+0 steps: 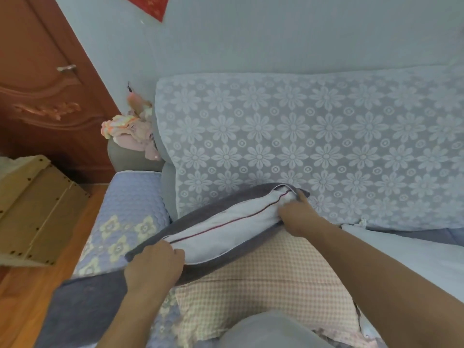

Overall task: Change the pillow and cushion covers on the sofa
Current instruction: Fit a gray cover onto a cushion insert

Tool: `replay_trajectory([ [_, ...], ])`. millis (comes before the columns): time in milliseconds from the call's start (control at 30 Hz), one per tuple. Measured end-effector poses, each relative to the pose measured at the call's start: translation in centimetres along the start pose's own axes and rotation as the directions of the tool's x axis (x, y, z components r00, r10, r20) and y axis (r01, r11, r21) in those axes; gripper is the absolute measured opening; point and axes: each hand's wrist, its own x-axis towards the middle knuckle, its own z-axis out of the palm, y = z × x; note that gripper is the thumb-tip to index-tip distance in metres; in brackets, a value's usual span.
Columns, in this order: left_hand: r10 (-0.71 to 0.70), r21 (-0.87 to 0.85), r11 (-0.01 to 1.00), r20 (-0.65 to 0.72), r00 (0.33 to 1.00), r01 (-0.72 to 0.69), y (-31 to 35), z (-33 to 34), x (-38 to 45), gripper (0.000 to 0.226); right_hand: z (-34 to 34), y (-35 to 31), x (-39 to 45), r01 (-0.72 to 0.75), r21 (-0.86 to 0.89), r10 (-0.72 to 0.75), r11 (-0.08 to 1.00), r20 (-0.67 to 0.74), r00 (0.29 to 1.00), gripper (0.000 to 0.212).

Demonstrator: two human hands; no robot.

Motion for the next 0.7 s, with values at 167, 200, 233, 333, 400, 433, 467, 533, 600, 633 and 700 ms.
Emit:
replay_trajectory([
  [167,0.133,-0.007,0.991,0.031,0.991,-0.133,-0.8,5.3,3.8,0.051,2.9,1.2,-2.8,0.06,0.147,-0.039,0.987,-0.143,0.989,0.015],
  [200,0.164,0.017,0.986,0.121,0.979,-0.167,-0.5,6.4,4.1,0.062,3.0,1.1,-3.2,0.113,0.185,-0.058,0.976,-0.278,0.959,0.014],
  [233,0.203,0.034,0.977,0.175,0.963,-0.212,-0.1,7.2,4.2,0.067,2.8,1.1,-4.0,0.169,0.236,-0.067,0.957,-0.388,0.919,0.018],
  [333,0.336,-0.016,0.942,0.094,0.937,-0.336,0.9,8.7,4.4,0.055,1.1,1.6,-6.4,0.278,0.316,-0.058,0.907,-0.56,0.826,0.017],
  [400,0.361,-0.084,0.928,-0.033,0.932,-0.363,1.6,8.4,4.8,0.046,-0.4,2.2,-8.3,0.299,0.372,-0.024,0.879,-0.592,0.806,0.016],
  [433,0.354,-0.116,0.925,-0.087,0.931,-0.362,2.0,7.9,5.0,0.043,-1.0,2.5,-9.3,0.298,0.399,-0.008,0.867,-0.589,0.808,0.016],
  [467,0.34,-0.138,0.924,-0.137,0.93,-0.357,2.3,7.1,5.0,0.039,-1.5,2.7,-10.1,0.292,0.41,0.003,0.864,-0.584,0.812,0.016],
  [533,0.312,-0.142,0.929,-0.192,0.93,-0.341,2.8,5.5,5.6,0.032,-2.1,3.3,-11.4,0.268,0.414,0.018,0.87,-0.57,0.822,0.019],
  [600,0.323,-0.071,0.936,-0.22,0.921,-0.345,3.2,3.6,6.6,0.024,-2.6,4.0,-12.2,0.253,0.41,0.036,0.876,-0.579,0.814,0.022],
  [633,0.341,-0.059,0.93,-0.237,0.91,-0.364,3.7,2.5,7.0,0.02,-2.7,4.4,-12.3,0.251,0.421,0.053,0.872,-0.589,0.806,0.023],
  [700,0.451,-0.089,0.87,-0.256,0.855,-0.486,5.8,0.3,7.3,0.014,-2.9,5.1,-12.1,0.251,0.456,0.096,0.854,-0.611,0.786,0.023],
])
